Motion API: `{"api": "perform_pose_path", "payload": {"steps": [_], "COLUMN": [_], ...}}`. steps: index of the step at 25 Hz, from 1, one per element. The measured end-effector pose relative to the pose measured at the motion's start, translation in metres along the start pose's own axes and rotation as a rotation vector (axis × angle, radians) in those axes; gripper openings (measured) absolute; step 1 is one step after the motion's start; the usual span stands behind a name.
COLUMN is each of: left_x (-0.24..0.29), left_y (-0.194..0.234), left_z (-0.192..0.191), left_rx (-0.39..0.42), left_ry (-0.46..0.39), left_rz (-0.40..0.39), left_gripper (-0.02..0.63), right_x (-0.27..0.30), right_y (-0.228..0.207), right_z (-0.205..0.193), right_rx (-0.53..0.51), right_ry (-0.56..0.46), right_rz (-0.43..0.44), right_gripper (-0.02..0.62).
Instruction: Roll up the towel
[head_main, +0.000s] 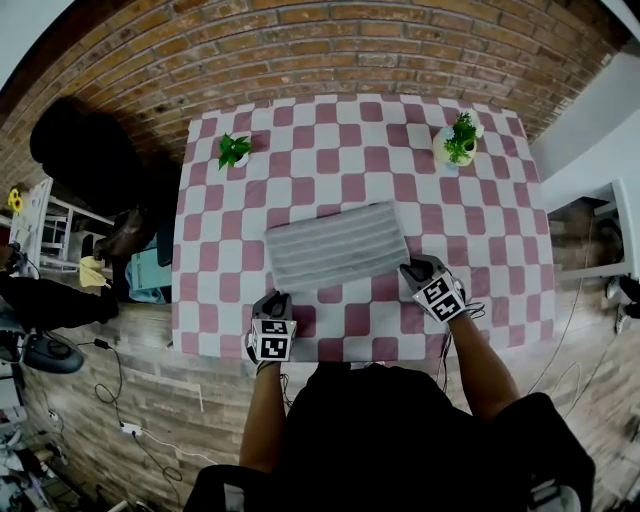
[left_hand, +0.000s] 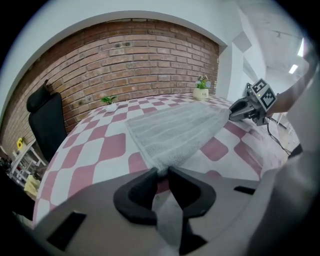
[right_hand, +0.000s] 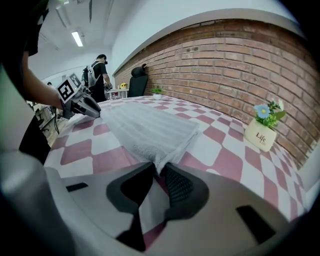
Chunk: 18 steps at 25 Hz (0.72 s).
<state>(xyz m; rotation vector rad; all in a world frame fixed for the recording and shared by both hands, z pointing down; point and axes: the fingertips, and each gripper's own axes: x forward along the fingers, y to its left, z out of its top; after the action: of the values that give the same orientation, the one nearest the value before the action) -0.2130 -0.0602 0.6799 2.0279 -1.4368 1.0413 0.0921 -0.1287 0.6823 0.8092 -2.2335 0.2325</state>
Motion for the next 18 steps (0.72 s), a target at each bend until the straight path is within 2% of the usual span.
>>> {"api": "perform_pose_path", "payload": {"steps": [5,9,14,18], "left_x": [0.000,0.001,0.007,0.014], "left_y": [-0.002,0.002,0.011,0.021], "left_z": [0.002,0.005,0.013,0.022], "left_rx": [0.024,0.049,0.082,0.118], "left_ry": [-0.003,0.002,0.006,0.007], "left_rz": [0.009,0.030,0.049,0.050], "left_gripper": [0.054,0.032,0.025,0.023], "right_x": [0.000,-0.002,-0.010,-0.015], "right_y": [-0.001,0.001,0.012,0.025], "right_z": [0.001,-0.005,-0.005,-0.009], "right_rx": [0.025,-0.004,-0.043,-0.018], "right_ry": [-0.006,0.026,0.050,0.064], "right_rz": [-0.022,-0.036,-0.020,-0.003], "right_gripper": [0.042,0.038,0.032,0.031]}}
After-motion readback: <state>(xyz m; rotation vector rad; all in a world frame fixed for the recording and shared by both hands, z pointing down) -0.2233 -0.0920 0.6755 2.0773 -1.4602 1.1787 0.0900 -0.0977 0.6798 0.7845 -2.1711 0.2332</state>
